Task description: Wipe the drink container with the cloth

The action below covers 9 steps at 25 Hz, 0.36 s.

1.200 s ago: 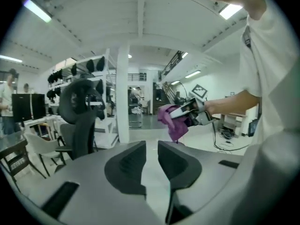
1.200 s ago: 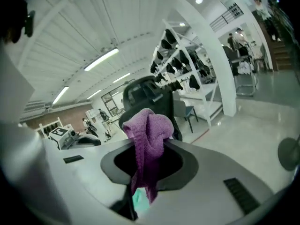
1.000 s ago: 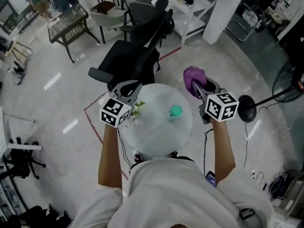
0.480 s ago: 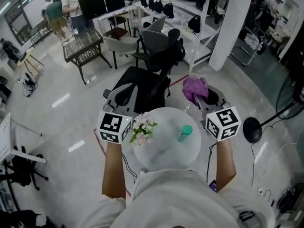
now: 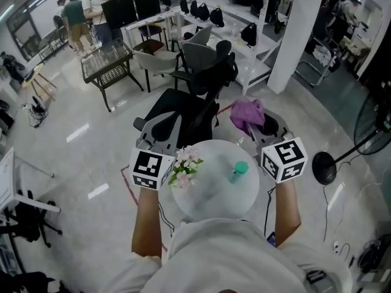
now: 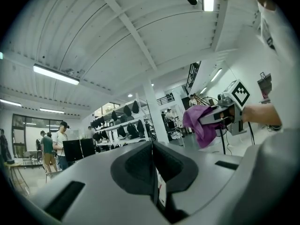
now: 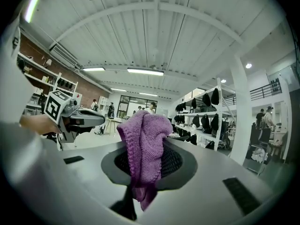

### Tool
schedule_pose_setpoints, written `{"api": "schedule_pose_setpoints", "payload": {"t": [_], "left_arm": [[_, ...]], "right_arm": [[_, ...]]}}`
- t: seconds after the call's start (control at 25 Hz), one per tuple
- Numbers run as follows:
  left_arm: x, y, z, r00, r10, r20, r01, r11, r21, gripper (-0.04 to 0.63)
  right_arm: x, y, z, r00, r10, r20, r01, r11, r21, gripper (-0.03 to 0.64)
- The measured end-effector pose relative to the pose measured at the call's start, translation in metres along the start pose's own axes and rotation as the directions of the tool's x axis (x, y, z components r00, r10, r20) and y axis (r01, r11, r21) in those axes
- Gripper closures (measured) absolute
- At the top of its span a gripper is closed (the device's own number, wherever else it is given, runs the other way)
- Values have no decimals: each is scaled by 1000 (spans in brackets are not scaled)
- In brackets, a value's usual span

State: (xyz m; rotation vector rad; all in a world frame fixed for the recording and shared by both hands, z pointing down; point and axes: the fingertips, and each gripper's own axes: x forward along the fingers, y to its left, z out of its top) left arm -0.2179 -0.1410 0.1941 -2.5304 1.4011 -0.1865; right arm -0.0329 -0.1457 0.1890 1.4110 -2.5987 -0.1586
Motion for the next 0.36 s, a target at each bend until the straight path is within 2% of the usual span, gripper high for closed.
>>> {"api": "schedule_pose_setpoints", "payload": {"t": [0.36], "left_arm": [[13, -15, 1, 1000, -22, 0, 22, 1000, 21, 574]], "right_arm": [[-5, -11, -3, 1000, -6, 12, 6, 1000, -3, 529]]}}
